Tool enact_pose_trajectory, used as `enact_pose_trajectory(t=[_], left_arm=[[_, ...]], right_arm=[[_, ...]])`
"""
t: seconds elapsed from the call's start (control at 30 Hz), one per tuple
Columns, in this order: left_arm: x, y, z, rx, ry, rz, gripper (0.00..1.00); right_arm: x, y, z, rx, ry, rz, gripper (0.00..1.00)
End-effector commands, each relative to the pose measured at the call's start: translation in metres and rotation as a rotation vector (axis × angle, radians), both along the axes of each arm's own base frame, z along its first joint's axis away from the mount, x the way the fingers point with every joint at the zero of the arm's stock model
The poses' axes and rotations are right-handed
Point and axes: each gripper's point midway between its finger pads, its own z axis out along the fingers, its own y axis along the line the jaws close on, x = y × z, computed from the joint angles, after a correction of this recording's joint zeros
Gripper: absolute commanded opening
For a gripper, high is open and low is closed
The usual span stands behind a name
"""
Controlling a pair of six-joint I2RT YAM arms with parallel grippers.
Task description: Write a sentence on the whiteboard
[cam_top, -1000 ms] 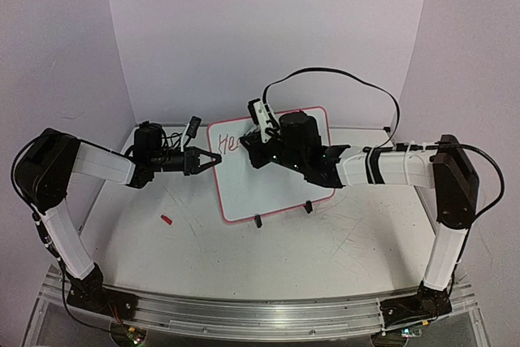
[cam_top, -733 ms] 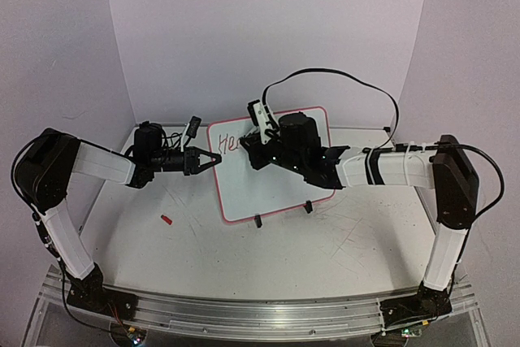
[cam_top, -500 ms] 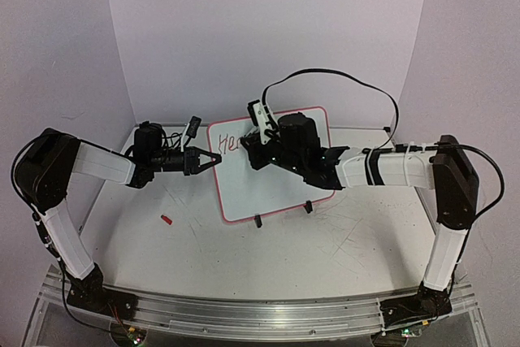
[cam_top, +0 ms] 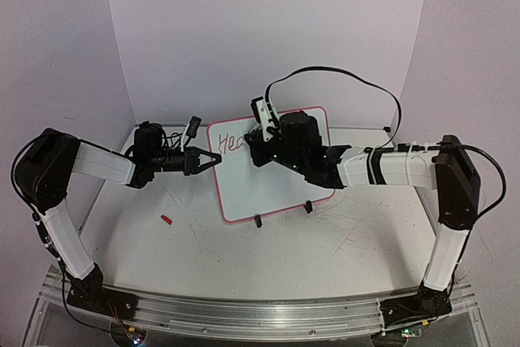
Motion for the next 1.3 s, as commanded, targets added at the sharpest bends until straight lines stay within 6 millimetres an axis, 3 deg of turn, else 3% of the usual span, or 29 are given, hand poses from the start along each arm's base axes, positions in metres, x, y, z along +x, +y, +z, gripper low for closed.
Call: enact_pose_trajectory(t=[0.0, 0.53, 0.97, 1.27], left_arm=[[0.015, 0.003, 0.015, 0.027, -0.14, 0.05, 0.0], [0.015, 0.003, 0.014, 0.029, -0.14, 0.049, 0.0], [0.016, 0.002, 0.015, 0.026, -0.141, 0.047, 0.0], [0.016, 0.002, 0.015, 0.027, -0.14, 0.047, 0.0]], right_arm=[[0.021, -0.019, 0.029, 0.02, -0.061, -0.089, 0.0], [0.025, -0.014, 0.032, 0.031, -0.064, -0.076, 0.0], [0.01, -0.016, 0.002, 0.018, 0.019, -0.041, 0.0], [0.006, -0.021, -0.007, -0.007, 0.036, -0.043, 0.0]])
